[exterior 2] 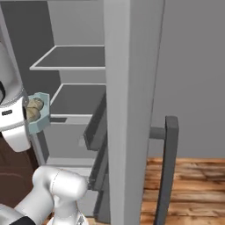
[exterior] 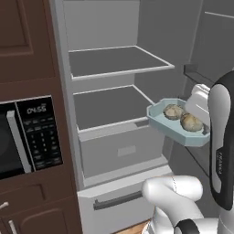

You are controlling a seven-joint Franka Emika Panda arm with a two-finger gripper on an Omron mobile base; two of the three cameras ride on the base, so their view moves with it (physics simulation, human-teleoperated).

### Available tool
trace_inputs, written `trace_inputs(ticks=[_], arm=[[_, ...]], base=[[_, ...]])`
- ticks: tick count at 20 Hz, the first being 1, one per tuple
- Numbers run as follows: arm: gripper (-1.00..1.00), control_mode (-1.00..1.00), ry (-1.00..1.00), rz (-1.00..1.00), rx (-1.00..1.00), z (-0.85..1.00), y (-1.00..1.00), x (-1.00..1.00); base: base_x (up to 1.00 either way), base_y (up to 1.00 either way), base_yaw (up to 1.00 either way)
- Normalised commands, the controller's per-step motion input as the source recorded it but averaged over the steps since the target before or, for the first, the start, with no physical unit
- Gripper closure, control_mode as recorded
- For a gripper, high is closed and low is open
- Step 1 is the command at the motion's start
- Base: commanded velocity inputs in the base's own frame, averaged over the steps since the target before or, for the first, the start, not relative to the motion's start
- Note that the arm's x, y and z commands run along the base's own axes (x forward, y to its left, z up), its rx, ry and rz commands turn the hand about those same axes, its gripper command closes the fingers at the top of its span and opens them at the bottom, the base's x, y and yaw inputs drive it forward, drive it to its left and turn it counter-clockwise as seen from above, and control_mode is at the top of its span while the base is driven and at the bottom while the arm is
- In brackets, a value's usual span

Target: Place two dumplings into each of the tupperware containers and then place the containers in the fridge.

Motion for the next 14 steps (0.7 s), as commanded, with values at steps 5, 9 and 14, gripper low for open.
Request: trace_inputs(ticks=[5,9,14], arm=[[1.00,1.00,0.00,0.00,0.00,0.00,0.00,0.00],[1.00,1.00,0.00,0.00,0.00,0.00,0.00,0.00],[1.00,1.00,0.00,0.00,0.00,0.00,0.00,0.00]], base=[[0.36,-0.13,0.21],[0.36,-0.17,0.11],[0.44,0.00,0.03]])
